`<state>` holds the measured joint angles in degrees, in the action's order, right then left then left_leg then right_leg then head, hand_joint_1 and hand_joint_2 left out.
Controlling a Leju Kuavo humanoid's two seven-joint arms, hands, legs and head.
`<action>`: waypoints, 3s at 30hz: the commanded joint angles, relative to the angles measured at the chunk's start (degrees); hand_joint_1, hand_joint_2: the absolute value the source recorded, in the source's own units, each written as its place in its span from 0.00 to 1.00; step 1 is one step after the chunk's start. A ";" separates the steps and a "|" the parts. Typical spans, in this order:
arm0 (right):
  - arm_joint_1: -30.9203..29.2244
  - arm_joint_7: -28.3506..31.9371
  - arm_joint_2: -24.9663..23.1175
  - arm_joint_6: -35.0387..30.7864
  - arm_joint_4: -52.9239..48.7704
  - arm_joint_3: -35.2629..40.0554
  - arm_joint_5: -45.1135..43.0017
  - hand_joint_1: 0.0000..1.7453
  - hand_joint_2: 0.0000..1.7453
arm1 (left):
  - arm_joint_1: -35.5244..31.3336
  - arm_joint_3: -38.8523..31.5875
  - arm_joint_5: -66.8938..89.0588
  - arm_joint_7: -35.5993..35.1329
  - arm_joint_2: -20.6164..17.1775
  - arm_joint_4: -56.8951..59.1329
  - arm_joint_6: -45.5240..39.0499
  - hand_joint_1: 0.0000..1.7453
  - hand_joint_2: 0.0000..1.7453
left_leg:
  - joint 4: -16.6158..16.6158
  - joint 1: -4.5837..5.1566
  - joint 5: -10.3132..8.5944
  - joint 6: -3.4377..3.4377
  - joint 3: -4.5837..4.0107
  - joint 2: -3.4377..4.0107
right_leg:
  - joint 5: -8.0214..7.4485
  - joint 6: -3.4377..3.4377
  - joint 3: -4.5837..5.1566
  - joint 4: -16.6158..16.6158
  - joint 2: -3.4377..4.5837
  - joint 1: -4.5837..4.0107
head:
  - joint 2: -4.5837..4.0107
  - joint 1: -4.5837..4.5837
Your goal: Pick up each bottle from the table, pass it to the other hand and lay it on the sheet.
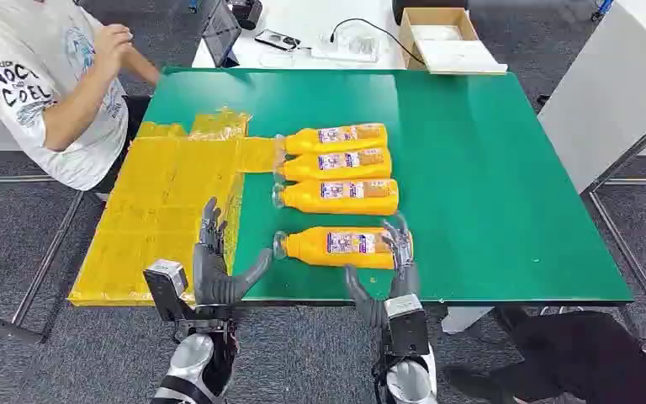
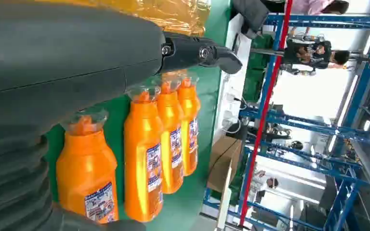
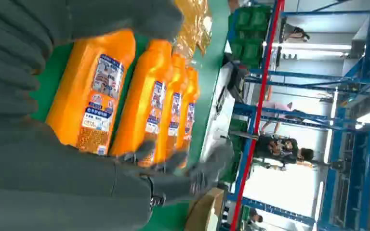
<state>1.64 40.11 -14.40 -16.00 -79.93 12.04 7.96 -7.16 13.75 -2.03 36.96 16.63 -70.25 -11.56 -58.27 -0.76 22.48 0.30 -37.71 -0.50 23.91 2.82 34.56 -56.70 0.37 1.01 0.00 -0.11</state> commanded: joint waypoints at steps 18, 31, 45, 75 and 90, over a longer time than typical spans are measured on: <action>-1.93 -0.11 1.92 -3.32 4.11 0.64 3.91 0.00 1.00 | -1.36 0.06 0.12 -0.46 0.12 1.71 -0.39 0.00 1.00 | 0.02 -0.03 0.10 0.02 0.26 0.03 | 0.07 -0.11 -0.29 0.07 -0.04 -0.06 | 0.00 0.00; -14.07 -14.82 10.47 -7.49 16.72 2.94 28.13 0.00 1.00 | -1.40 -2.14 6.22 1.39 0.48 0.80 -7.78 0.00 1.00 | 0.03 -0.02 0.03 0.03 0.17 0.12 | -0.03 -0.06 -0.19 0.09 0.07 -0.04 | 0.00 0.00; -36.55 -25.58 12.38 12.40 44.01 9.53 33.73 0.00 1.00 | -1.97 -4.15 7.67 1.44 -0.11 3.31 -7.31 0.00 1.00 | 0.03 0.03 0.06 0.05 0.38 0.24 | -0.05 -0.05 -0.38 0.08 0.17 -0.02 | 0.00 0.02; -42.70 -25.72 15.11 24.55 52.85 19.97 24.58 0.00 1.00 | -3.31 -4.98 6.30 1.71 -0.37 7.33 -6.56 0.00 1.00 | 0.01 0.05 -0.01 0.08 0.37 -0.05 | 0.00 -0.06 -0.44 0.04 -0.12 0.00 | 0.00 0.00; -43.53 -29.25 15.05 21.27 52.78 23.62 25.85 0.00 1.00 | -2.62 -5.67 6.46 0.97 -0.30 7.27 -6.83 0.00 1.00 | 0.00 0.05 -0.05 0.08 0.35 -0.03 | -0.04 0.00 -0.41 0.03 -0.06 0.02 | 0.00 0.00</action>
<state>-40.29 11.91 -0.15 5.99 -31.17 31.34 33.31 -8.27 9.44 4.66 38.42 16.63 -66.40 -18.47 -58.30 -0.71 22.40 0.37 -37.51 -0.53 23.83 2.92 34.30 -56.71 0.36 1.06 0.00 -0.11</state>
